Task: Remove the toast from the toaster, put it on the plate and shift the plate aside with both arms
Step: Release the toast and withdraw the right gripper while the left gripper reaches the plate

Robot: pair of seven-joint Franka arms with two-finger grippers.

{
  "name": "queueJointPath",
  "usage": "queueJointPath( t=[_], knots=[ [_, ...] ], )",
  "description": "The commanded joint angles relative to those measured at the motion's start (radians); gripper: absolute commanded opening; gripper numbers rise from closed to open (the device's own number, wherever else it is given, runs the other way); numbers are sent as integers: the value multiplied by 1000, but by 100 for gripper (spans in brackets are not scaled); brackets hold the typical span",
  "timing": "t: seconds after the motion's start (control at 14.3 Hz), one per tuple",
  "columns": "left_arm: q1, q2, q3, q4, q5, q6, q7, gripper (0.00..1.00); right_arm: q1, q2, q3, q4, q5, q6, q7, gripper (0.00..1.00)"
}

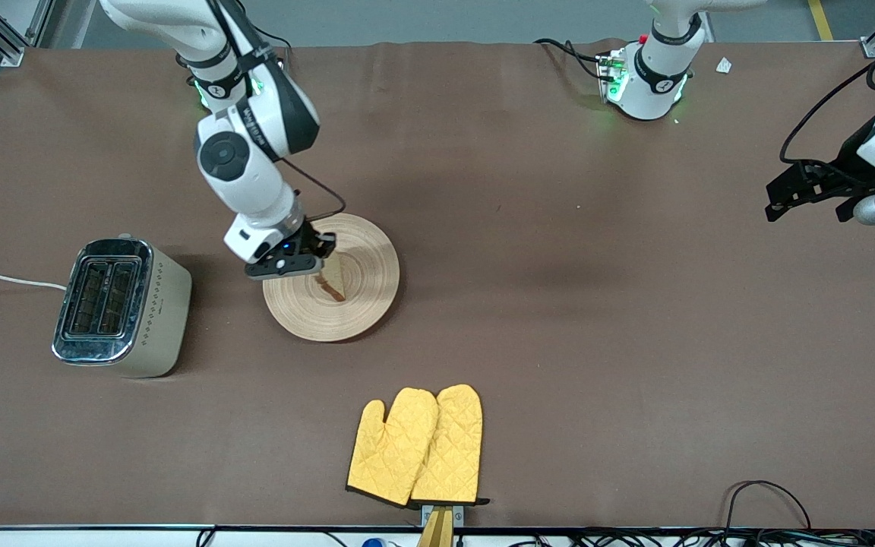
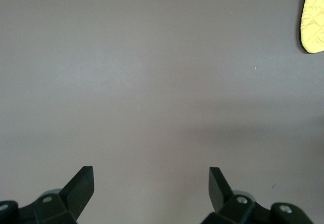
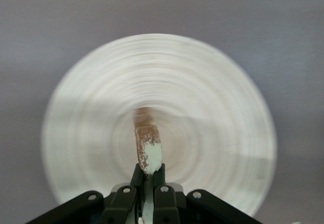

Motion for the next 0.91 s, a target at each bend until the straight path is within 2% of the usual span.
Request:
queueJointPath(
  t=[0.0, 0.07, 0.21, 0.49, 0.63, 0.84],
  knots=[
    [-11, 49, -2, 13, 0, -16, -1, 100, -60, -10, 9, -22, -75, 13, -31, 87],
    [-13, 84, -5, 13, -3, -18, -1, 100, -82, -11, 9, -21, -93, 8, -50, 100],
    [-17, 145, -6, 11, -94, -19, -3, 100, -122, -16, 9, -7, -94, -30, -103, 100],
    [-98, 294, -12, 20, -361, -4, -17, 100, -157, -27, 8, 113, -94, -246, -119, 100],
    [-115, 386, -14, 20, -536, 48, -17, 100, -192, -25, 8, 223, -97, -389, -119, 100],
    [-169, 536, -14, 24, -835, 100, 9, 100, -318, -25, 8, 399, -98, -524, -165, 100]
  ],
)
